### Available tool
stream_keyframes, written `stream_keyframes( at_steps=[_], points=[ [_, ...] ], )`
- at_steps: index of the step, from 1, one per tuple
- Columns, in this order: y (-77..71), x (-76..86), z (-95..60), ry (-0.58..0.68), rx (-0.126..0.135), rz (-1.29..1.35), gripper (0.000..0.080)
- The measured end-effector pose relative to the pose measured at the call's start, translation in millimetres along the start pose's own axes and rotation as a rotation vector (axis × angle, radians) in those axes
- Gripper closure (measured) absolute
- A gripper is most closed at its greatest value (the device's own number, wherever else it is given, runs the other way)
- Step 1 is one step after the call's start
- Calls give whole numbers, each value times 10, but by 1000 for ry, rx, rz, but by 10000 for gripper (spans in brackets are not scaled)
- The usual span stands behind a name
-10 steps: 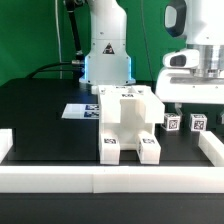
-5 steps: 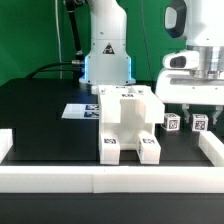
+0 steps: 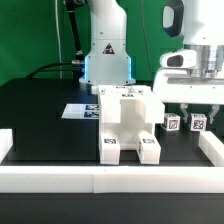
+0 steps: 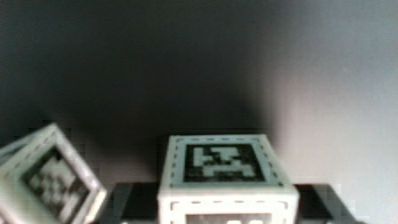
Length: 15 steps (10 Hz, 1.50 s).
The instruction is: Assemble chair
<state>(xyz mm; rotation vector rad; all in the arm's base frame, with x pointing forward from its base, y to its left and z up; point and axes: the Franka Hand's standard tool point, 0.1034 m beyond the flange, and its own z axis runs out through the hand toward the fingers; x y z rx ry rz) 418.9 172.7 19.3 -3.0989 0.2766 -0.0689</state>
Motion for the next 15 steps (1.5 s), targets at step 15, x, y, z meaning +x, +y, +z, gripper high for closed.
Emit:
stream_keyframes(
  at_steps=[15],
  points=[
    [388, 1085, -1075, -56, 73, -53, 512]
  ],
)
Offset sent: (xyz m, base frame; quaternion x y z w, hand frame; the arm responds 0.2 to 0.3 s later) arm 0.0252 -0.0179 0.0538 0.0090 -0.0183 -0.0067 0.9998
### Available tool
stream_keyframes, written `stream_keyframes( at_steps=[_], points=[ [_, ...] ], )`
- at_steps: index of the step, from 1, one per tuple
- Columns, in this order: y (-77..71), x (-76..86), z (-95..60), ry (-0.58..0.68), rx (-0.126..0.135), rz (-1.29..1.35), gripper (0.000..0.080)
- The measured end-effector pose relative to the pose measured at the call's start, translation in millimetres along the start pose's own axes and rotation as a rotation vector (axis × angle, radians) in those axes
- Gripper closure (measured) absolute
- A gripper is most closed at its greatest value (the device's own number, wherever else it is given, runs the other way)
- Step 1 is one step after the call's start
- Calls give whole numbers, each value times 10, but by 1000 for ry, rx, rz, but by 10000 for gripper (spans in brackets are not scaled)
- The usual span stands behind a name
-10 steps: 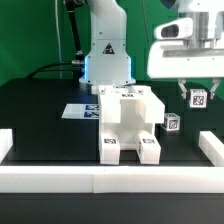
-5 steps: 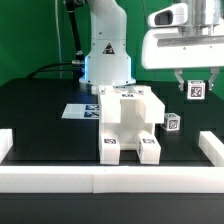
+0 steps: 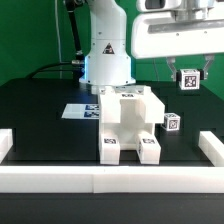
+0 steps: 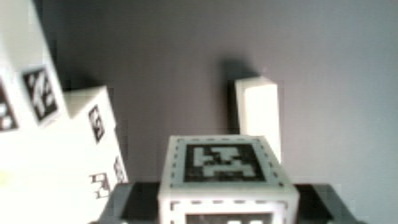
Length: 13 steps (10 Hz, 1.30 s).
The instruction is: Assemble chair
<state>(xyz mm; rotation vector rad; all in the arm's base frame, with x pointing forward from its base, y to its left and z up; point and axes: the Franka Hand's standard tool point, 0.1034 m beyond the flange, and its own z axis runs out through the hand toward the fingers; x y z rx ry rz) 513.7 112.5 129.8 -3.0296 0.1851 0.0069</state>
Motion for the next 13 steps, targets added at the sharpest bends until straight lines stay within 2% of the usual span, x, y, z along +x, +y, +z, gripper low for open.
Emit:
stream_keyframes(
  at_steps=[4, 6, 8, 13],
  points=[
    [19, -1, 12, 2, -2, -1, 512],
    [337, 122, -142, 14, -15, -101, 512],
    [496, 174, -193, 27, -18, -123, 512],
    [480, 163, -177, 24, -18, -121, 512]
  ],
)
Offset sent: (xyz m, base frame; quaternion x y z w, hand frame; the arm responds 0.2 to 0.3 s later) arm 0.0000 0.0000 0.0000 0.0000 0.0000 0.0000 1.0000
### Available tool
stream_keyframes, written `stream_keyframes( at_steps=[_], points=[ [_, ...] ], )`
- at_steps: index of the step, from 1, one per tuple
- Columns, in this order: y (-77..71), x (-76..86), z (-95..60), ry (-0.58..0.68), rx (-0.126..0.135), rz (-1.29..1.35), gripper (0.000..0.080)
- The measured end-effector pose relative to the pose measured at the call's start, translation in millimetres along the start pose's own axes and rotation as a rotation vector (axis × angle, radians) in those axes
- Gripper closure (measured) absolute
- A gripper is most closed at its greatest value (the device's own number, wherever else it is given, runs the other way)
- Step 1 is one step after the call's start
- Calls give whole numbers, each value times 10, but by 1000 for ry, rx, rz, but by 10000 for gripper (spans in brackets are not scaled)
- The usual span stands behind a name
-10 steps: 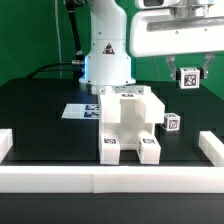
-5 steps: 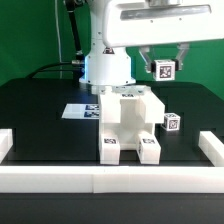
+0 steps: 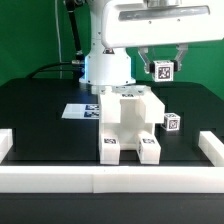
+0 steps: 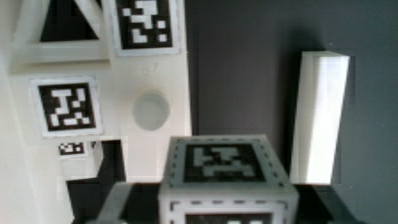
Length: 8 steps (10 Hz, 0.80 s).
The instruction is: Assemble chair
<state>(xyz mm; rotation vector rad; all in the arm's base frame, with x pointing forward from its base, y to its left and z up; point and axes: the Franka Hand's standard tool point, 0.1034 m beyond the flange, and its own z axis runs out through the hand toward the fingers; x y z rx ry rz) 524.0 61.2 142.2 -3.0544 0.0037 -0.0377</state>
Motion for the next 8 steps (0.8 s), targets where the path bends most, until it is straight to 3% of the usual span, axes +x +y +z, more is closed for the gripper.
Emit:
stream_keyframes(
  at_steps=[3, 8],
  points=[
    [90, -181, 98, 20, -10, -6, 512],
    [193, -175, 117, 17, -14, -2, 512]
  ],
)
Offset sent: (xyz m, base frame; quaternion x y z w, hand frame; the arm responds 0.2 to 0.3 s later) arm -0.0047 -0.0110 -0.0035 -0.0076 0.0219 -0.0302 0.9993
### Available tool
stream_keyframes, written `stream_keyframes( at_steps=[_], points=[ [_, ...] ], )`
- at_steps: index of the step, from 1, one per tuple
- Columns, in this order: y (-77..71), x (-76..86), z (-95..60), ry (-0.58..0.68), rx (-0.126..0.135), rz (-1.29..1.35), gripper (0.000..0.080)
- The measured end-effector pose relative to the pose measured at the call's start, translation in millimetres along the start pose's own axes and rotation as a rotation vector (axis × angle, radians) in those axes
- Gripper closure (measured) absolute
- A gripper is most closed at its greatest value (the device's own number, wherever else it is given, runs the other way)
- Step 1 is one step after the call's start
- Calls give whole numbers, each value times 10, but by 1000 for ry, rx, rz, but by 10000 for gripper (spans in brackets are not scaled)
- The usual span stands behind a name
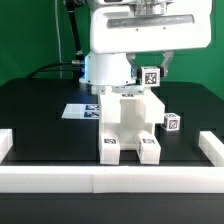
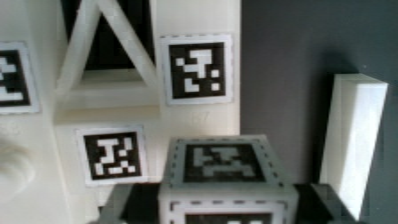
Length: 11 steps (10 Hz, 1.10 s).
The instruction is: Assemble chair
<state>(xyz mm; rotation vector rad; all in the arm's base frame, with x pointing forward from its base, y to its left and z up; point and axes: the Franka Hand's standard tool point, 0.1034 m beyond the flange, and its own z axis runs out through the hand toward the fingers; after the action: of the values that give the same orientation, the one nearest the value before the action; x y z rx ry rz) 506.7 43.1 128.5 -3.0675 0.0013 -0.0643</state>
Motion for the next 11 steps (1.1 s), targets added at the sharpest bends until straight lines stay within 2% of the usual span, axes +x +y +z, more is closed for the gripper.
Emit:
stream_keyframes(
  at_steps=[11],
  points=[
    [35, -3, 118, -1, -16, -1, 512]
  ],
)
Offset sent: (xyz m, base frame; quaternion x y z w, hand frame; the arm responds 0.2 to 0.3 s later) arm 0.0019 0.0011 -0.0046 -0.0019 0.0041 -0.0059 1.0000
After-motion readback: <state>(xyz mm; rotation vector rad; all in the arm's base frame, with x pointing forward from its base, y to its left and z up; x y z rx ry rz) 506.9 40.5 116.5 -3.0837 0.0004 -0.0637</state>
